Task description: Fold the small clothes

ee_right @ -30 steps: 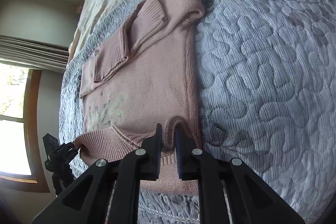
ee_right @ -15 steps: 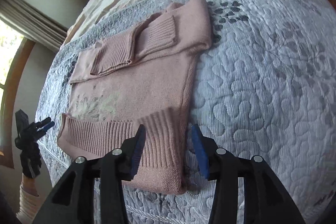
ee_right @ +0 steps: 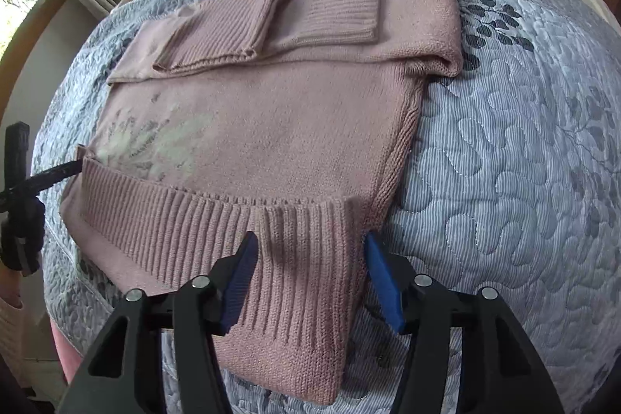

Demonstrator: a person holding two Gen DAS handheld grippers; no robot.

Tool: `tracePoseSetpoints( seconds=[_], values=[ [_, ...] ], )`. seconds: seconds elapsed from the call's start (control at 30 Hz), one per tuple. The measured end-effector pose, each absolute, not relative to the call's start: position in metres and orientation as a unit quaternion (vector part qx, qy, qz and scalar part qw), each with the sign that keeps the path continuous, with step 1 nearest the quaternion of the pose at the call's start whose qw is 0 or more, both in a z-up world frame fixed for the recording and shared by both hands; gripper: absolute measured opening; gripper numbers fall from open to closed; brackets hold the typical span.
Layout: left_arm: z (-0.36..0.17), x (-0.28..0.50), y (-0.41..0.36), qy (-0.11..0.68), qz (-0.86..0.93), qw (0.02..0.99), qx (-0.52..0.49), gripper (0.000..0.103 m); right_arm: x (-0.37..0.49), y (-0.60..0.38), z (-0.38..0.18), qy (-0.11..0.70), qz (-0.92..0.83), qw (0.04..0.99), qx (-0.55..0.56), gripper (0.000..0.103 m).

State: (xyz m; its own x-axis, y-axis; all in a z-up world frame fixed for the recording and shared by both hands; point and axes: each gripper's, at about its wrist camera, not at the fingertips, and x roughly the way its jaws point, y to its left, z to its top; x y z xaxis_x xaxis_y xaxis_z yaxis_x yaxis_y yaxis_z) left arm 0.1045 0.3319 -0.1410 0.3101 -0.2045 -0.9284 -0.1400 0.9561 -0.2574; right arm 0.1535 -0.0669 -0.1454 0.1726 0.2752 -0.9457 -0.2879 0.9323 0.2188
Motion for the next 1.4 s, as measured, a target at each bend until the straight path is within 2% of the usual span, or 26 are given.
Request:
tracePoseSetpoints(
  seconds=[0.03,0.07,0.1,0.13,0.2,0.3,0.47,0.8,1.13,1.4],
  values=[
    [-0.142,0.104,0.33,0.585,-0.019,0.799,-0.139,0.057,0.152,-0.064,-0.147,0.615,0.178,0.768,-0.021,0.038],
    [-0.142,0.102,0.328,0.584,-0.018,0.801,-0.134,0.052,0.151,-0.063,-0.149,0.614,0.174,0.769,-0.034,0.035],
    [-0.142,0.101,0.326,0.583,-0.023,0.801,-0.133,0.04,0.149,-0.063,-0.148,0.611,0.174,0.771,-0.038,0.028],
    [-0.141,0.1,0.324,0.583,-0.024,0.801,-0.131,0.036,0.148,-0.065,-0.146,0.608,0.174,0.774,-0.036,0.015],
    [-0.138,0.097,0.32,0.579,-0.014,0.808,-0.108,0.02,0.144,-0.068,-0.14,0.6,0.176,0.78,-0.03,0.013],
    [-0.128,0.089,0.317,0.566,-0.01,0.819,-0.094,0.012,0.135,-0.074,-0.126,0.584,0.179,0.791,-0.024,0.011],
    [-0.099,0.063,0.317,0.525,-0.005,0.845,-0.099,0.009,0.113,-0.079,-0.099,0.557,0.191,0.808,-0.002,0.01],
    [-0.055,0.029,0.313,0.463,-0.016,0.878,-0.123,0.008,0.09,-0.094,-0.063,0.524,0.212,0.823,0.059,0.009],
    [0.002,0.109,0.308,0.404,-0.019,0.908,-0.109,0.008,0.152,-0.088,-0.006,0.477,0.197,0.855,0.047,0.009],
    [0.016,0.201,0.319,0.379,-0.005,0.916,-0.129,0.008,0.237,-0.075,0.012,0.465,0.165,0.869,0.037,0.009]
  ],
)
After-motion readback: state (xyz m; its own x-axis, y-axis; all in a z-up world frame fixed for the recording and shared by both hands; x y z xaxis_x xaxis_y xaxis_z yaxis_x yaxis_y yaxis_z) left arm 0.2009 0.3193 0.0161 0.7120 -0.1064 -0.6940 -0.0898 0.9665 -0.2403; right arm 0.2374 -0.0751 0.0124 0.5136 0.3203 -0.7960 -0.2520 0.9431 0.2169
